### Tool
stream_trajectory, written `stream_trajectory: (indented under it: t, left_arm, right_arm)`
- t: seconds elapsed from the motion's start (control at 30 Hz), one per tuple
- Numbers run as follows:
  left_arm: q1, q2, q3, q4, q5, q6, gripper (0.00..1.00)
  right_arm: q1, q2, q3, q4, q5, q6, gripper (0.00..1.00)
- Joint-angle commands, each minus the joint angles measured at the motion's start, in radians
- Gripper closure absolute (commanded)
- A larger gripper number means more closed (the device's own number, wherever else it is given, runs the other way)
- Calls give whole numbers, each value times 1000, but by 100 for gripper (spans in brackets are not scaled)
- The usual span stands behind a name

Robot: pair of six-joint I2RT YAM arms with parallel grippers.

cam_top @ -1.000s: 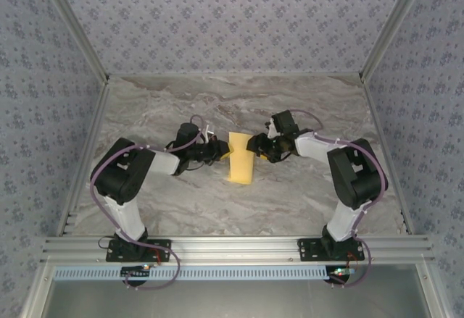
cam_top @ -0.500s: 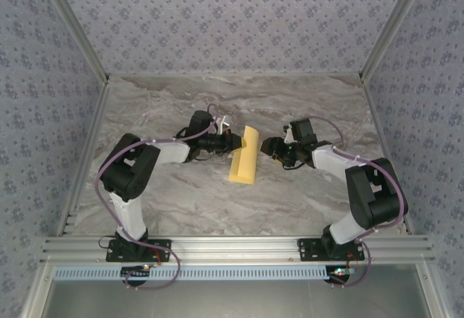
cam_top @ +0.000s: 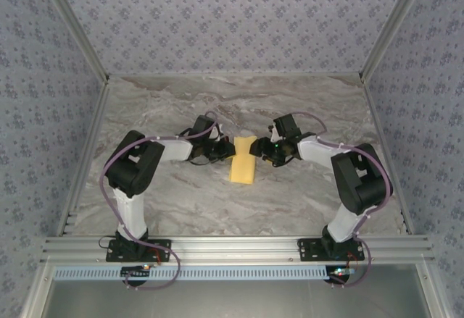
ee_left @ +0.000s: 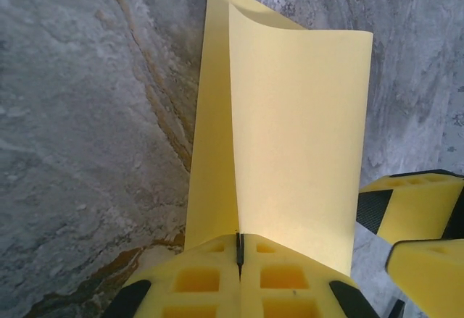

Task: Fold a paper plane with a square sheet of paper (pick it up from the middle)
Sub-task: First fold in half a square sheet of paper at the center of the table.

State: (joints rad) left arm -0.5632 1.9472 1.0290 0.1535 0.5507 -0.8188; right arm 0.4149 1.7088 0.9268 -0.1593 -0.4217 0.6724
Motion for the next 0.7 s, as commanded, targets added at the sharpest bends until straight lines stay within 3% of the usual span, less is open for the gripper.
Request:
stream_trajectory:
  t: [0.0, 0.27, 0.47, 0.67]
  left_arm:
    - [3, 19, 42, -39, -14, 37, 96]
    - [3, 31, 72, -86, -36, 63, 91]
    - [5, -34, 62, -121, -102, 64, 67]
    - [11, -132, 24, -148, -212, 54, 57]
  right_arm:
    - [13, 48, 47, -64, 12, -18, 41]
    - [41, 114, 97, -107, 28, -10, 51]
    - [48, 151, 110, -179, 110, 9, 59]
    - [50, 176, 105, -227, 160, 4, 60]
